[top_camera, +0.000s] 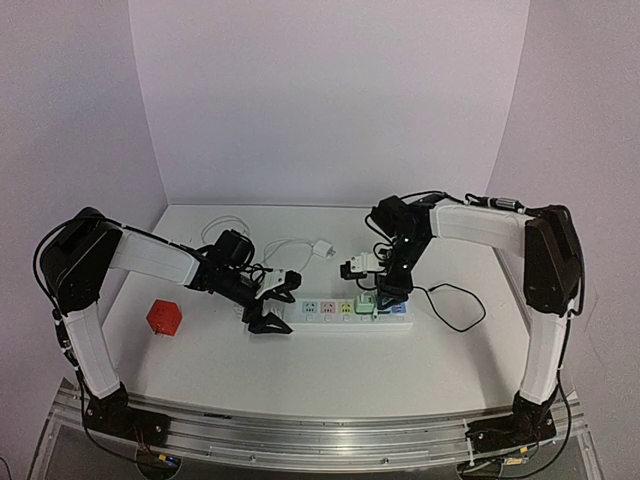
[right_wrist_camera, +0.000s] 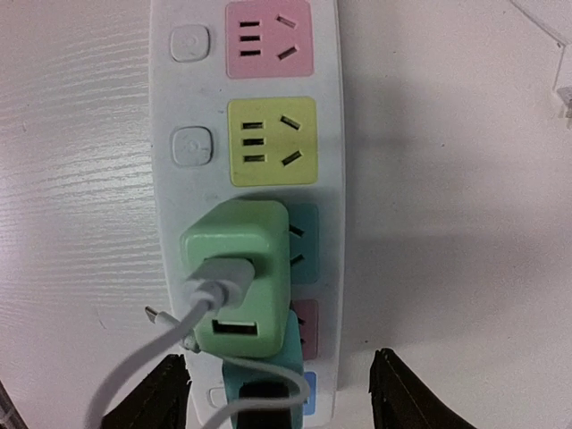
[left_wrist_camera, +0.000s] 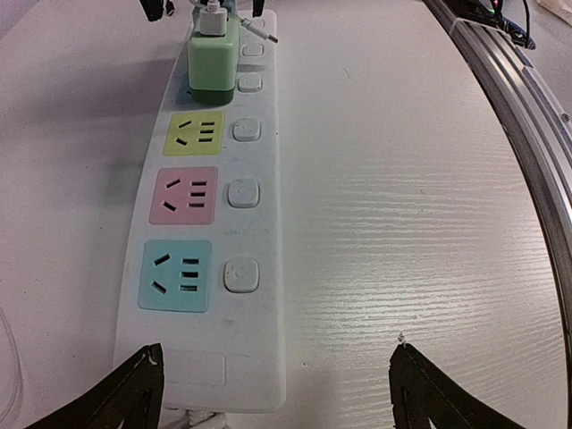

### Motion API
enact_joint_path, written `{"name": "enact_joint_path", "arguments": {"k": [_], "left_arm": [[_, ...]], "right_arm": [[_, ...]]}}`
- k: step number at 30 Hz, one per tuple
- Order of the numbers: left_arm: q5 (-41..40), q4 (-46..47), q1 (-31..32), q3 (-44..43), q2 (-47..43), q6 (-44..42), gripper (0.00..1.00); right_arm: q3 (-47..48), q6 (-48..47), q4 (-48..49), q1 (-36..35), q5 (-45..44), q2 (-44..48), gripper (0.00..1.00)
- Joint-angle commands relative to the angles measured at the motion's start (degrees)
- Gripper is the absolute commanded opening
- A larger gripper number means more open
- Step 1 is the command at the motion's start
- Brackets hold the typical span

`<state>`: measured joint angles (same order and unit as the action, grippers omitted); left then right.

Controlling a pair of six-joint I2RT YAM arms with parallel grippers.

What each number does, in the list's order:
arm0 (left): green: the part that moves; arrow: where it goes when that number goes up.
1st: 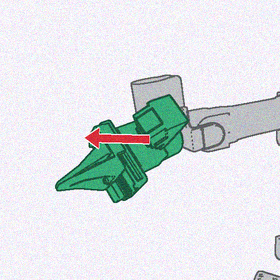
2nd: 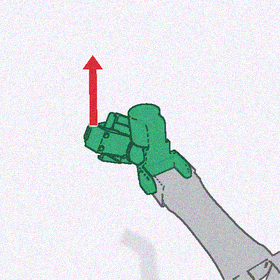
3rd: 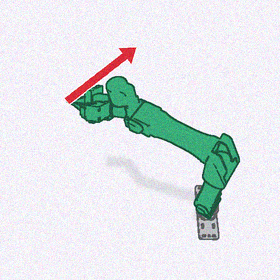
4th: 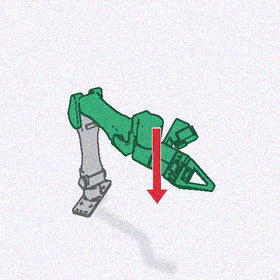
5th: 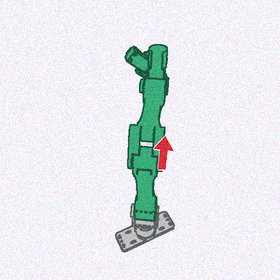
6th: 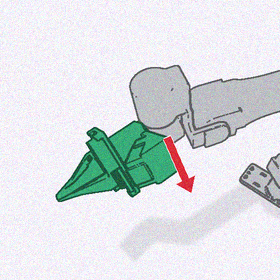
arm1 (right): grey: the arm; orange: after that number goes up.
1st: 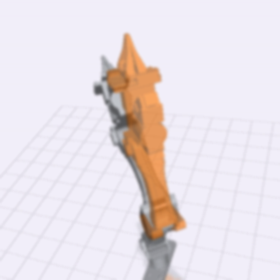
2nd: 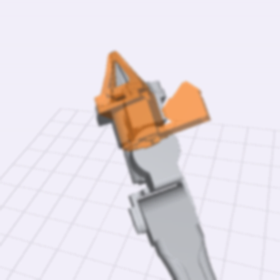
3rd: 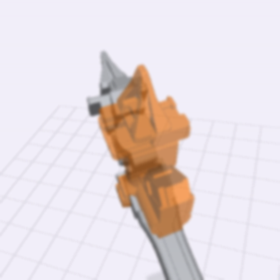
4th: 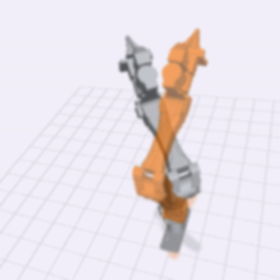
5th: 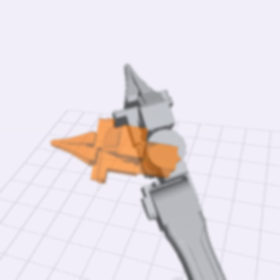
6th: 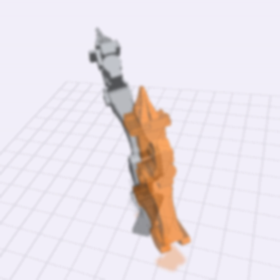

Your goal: Insert the plug

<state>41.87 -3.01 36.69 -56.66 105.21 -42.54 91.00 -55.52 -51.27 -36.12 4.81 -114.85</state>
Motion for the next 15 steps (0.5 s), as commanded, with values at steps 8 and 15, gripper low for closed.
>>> {"name": "enact_joint_path", "arguments": {"k": [8, 15], "left_arm": [[0.4, -0.4, -0.3, -1.4, -0.6, -3.0, 0.87], [0.4, -0.6, -0.3, -1.4, -0.5, -3.0, 0.87]], "right_arm": [[3.9, -3.7, -0.3, -1.2, 3.9, 10.7, 0.92], [4.9, -5.7, -0.1, -4.6, 2.4, 4.5, 0.95]]}}
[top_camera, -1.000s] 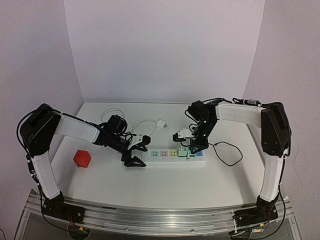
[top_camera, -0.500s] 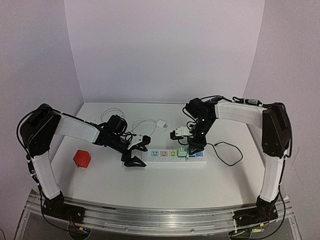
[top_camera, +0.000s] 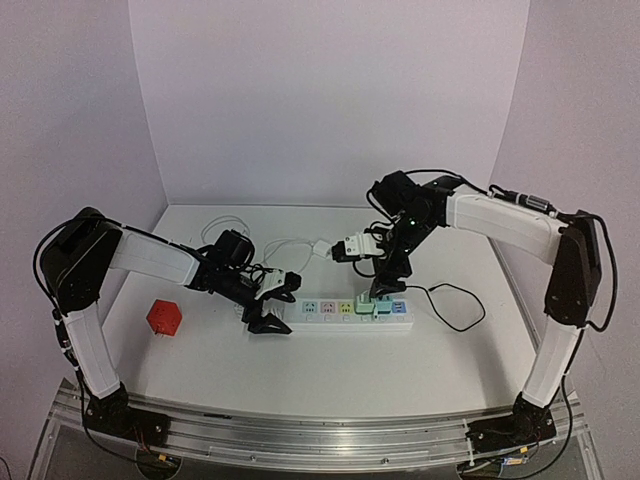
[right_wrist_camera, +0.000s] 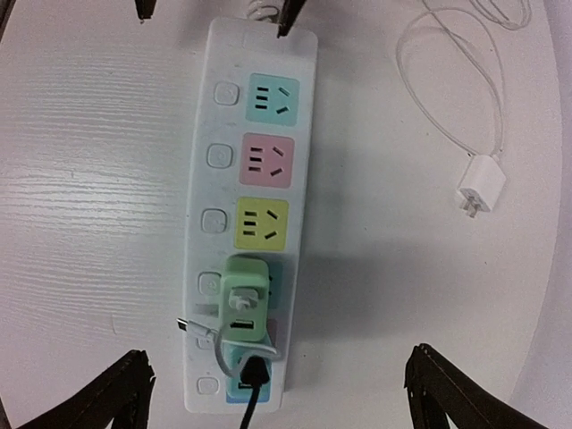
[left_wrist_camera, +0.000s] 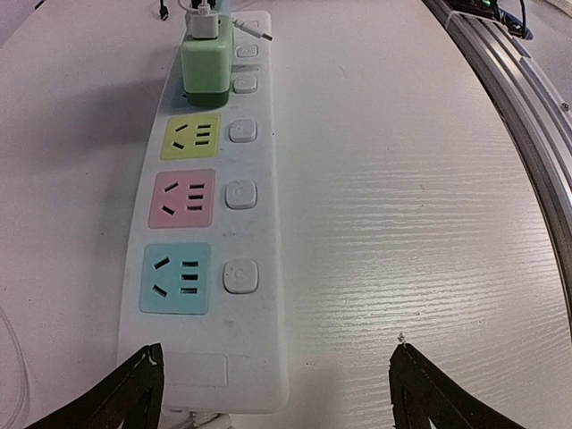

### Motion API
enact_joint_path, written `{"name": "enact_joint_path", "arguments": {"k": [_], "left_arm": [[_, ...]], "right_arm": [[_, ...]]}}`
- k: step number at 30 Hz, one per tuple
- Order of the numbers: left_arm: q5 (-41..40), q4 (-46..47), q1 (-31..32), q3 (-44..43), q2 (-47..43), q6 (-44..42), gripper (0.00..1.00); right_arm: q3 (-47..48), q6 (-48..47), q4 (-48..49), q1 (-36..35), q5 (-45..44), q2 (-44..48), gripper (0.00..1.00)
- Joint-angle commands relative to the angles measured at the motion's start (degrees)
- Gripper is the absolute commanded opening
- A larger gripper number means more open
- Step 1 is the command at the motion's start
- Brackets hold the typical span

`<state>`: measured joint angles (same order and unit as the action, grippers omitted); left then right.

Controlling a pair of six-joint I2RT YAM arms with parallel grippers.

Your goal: Insert the plug

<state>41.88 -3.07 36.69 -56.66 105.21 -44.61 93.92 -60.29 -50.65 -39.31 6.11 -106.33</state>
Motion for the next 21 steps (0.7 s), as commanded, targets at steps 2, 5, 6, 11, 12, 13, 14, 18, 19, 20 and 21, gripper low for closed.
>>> {"name": "enact_joint_path", "arguments": {"k": [2, 5, 6, 11, 12, 13, 14, 18, 19, 20, 21], "left_arm": [[0.4, -0.5, -0.3, -1.4, -0.5, -0.9, 0.87], [0.6, -0.2, -0.3, -1.4, -0.4, -0.5, 0.87], [0.6, -0.2, -0.3, -1.4, -0.3, -0.5, 0.87], [0.4, 0.0, -0.3, -1.3, -0.3, -0.4, 0.87], [0.3, 0.0, -0.4, -1.3, -0.3, -0.4, 0.87], [0.2, 0.0, -0.4, -1.2, -0.3, -0.4, 0.87], [0.1, 0.0, -0.4, -1.1, -0.3, -0.4, 0.87], [0.2, 0.0, -0.4, -1.1, -0.2, -0.3, 0.87], [0.2, 0.0, -0.4, -1.1, -0.2, -0.3, 0.87], [0.2, 0.0, -0.4, -1.0, -0.2, -0.2, 0.87], [0.2, 0.1, -0.4, -1.0, -0.2, -0.2, 0.87]], "right_arm": [[3.0, -0.9, -0.8, -1.5, -0.6, -6.2, 0.92], [4.1, -0.9, -0.8, -1.5, -1.7, -8.9, 0.88], [4.1, -0.9, -0.7, -1.5, -1.3, -9.3, 0.86], [3.4, -0.4, -0.8, -1.7, -1.4, -12.0, 0.75], [3.1, -0.4, -0.8, -1.8, -1.4, -12.2, 0.73], [3.0, -0.4, -0.7, -1.8, -1.3, -12.5, 0.69], [2.9, -0.2, -0.7, -1.8, -1.3, -12.7, 0.63], [3.0, 0.5, -0.6, -1.9, -1.3, -13.3, 0.45], [2.9, 0.6, -0.6, -1.9, -1.3, -13.4, 0.42], [2.9, 0.8, -0.7, -2.0, -1.3, -13.5, 0.40], [2.7, 0.9, -0.7, -2.0, -1.3, -13.5, 0.37]]}}
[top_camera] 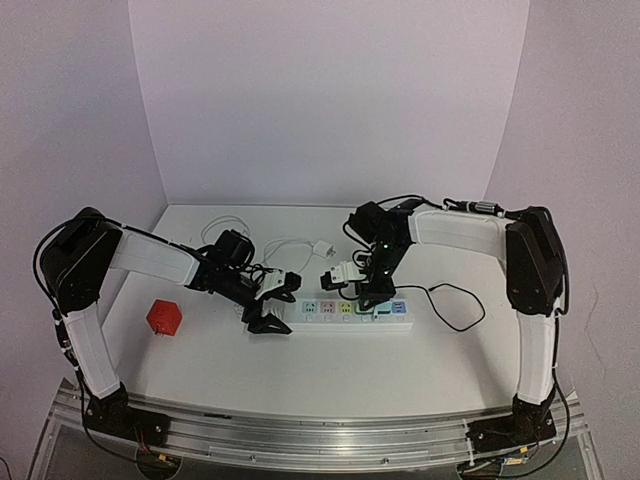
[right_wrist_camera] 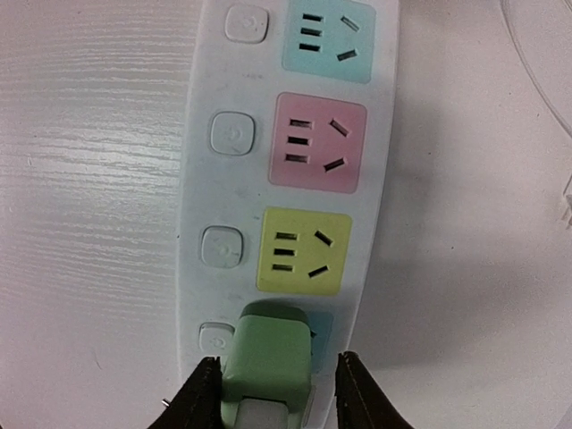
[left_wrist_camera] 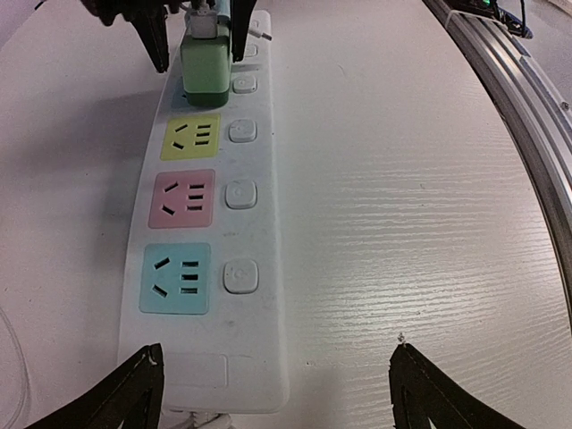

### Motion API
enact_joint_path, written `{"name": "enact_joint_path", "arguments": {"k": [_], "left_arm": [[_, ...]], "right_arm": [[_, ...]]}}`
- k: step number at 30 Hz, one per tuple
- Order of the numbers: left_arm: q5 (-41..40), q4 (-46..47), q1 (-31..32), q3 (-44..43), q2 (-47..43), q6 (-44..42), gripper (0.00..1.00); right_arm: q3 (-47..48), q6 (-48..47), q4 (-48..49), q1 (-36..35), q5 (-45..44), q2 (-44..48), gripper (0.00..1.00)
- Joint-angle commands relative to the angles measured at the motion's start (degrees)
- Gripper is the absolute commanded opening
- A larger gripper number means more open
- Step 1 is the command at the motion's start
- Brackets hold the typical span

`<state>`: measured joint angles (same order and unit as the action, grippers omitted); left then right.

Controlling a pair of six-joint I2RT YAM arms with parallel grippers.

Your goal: Insert the plug

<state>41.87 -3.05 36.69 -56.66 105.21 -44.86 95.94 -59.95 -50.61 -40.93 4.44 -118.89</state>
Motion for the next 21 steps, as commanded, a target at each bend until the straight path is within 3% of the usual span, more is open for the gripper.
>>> {"name": "enact_joint_path", "arguments": {"k": [1, 9, 13, 21], "left_arm": [[0.2, 0.0, -0.4, -1.0, -0.2, 0.0, 0.87], [0.1, 0.0, -0.4, -1.0, -0.3, 0.0, 0.87], [0.2, 0.0, -0.4, -1.0, -0.3, 0.1, 0.87], [0.3, -0.2, -0.4, -1.1, -0.4, 0.0, 0.87]], "right_arm": [[0.4, 0.6, -0.8, -0.5, 0.2, -0.9, 0.34], [-1.7, 1.4, -0.8, -0.6, -0.2, -1.1, 0.06], [-3.3, 2.3, -0.8, -0.7, 0.1, -1.9, 0.00], [-8.7, 4.0, -0.6, -0.7, 1.4, -3.2, 0.00]]}}
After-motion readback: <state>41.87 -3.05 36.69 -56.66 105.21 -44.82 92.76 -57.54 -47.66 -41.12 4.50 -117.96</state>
